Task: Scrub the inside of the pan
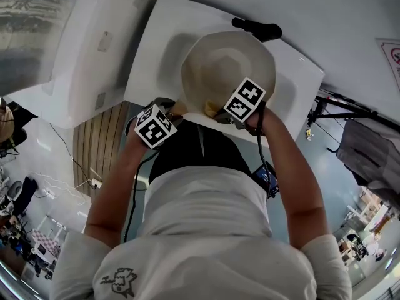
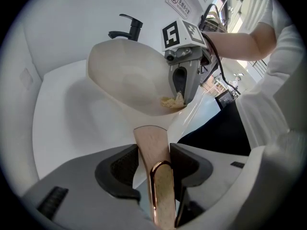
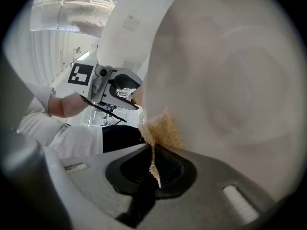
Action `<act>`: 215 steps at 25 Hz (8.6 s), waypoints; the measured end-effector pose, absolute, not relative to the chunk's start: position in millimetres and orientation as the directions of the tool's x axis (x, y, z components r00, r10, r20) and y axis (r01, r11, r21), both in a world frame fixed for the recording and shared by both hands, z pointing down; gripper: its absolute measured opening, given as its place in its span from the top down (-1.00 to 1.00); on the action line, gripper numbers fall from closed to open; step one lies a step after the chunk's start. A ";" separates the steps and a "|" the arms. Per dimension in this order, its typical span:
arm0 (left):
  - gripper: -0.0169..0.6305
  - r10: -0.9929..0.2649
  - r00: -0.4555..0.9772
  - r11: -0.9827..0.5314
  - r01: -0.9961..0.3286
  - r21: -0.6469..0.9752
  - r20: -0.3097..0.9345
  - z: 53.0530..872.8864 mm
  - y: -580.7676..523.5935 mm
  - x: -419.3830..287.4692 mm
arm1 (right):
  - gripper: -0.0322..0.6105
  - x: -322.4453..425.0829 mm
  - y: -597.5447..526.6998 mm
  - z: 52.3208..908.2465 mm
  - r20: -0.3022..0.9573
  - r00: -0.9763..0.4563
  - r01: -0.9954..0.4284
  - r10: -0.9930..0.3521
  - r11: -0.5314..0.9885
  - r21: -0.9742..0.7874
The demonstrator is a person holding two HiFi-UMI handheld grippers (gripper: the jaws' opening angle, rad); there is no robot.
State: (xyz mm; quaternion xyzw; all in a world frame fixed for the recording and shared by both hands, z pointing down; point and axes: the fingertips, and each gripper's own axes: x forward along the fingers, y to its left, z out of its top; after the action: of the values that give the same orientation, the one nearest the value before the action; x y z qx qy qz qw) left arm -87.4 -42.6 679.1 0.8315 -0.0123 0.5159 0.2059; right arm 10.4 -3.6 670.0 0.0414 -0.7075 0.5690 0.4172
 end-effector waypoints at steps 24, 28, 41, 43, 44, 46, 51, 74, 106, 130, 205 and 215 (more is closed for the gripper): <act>0.32 0.198 0.480 -0.914 -0.225 0.338 0.855 671.5 -40.1 -85.3 | 0.83 124.3 -12.0 668.4 0.837 -0.279 -0.821 0.471 0.335 -0.463; 0.32 0.196 0.477 -0.915 -0.225 0.334 0.857 671.0 -39.7 -86.3 | 0.83 139.1 -20.6 665.7 0.871 -0.140 -0.827 0.470 0.427 -0.364; 0.32 0.196 0.472 -0.918 -0.221 0.331 0.860 670.7 -38.4 -85.8 | 0.84 185.3 -88.4 664.1 0.957 0.200 -0.721 0.209 0.693 0.000; 0.32 0.196 0.470 -0.918 -0.220 0.329 0.861 670.8 -38.8 -85.7 | 0.84 187.4 -104.3 660.8 0.964 0.232 -0.698 0.131 0.712 0.071; 0.32 0.196 0.470 -0.918 -0.220 0.329 0.861 670.5 -39.1 -85.5 | 0.84 188.5 -112.9 658.5 0.964 0.249 -0.684 0.091 0.721 0.109; 0.32 0.196 0.471 -0.918 -0.221 0.330 0.860 669.5 -39.3 -85.0 | 0.84 189.8 -129.9 653.1 0.960 0.279 -0.650 0.011 0.738 0.181; 0.32 0.195 0.469 -0.917 -0.224 0.330 0.861 672.2 -39.3 -86.8 | 0.84 185.8 -164.6 642.5 0.948 0.287 -0.604 -0.141 0.742 0.293; 0.32 0.198 0.482 -0.911 -0.231 0.341 0.854 671.6 -39.0 -90.0 | 0.84 90.9 -244.2 634.8 0.887 0.076 -0.430 -0.456 0.788 0.441; 0.32 0.178 0.499 -0.914 -0.235 0.330 0.848 675.4 -42.2 -91.3 | 0.82 -36.7 -101.9 705.9 0.880 -0.414 -0.018 0.234 0.964 -0.264; 0.32 0.173 0.486 -0.916 -0.240 0.321 0.857 675.7 -40.1 -88.4 | 0.83 104.2 -28.6 721.9 0.748 0.118 -0.470 0.654 0.700 -0.538; 0.32 0.134 0.392 -0.929 -0.271 0.253 0.910 676.3 -38.7 -85.6 | 0.83 144.5 -91.2 716.5 0.963 0.259 -0.298 -0.070 0.943 0.149; 0.32 0.054 0.395 -0.933 -0.308 0.187 0.917 646.8 -44.6 -80.2 | 0.83 114.9 -100.9 661.0 0.979 0.052 -0.410 -0.200 0.889 0.203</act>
State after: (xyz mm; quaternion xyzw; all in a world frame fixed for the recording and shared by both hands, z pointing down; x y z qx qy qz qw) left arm -80.2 -44.6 646.8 0.8184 -0.0778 0.5446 0.1662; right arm 114.9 -100.9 661.0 0.2226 -0.6844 0.0761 0.6901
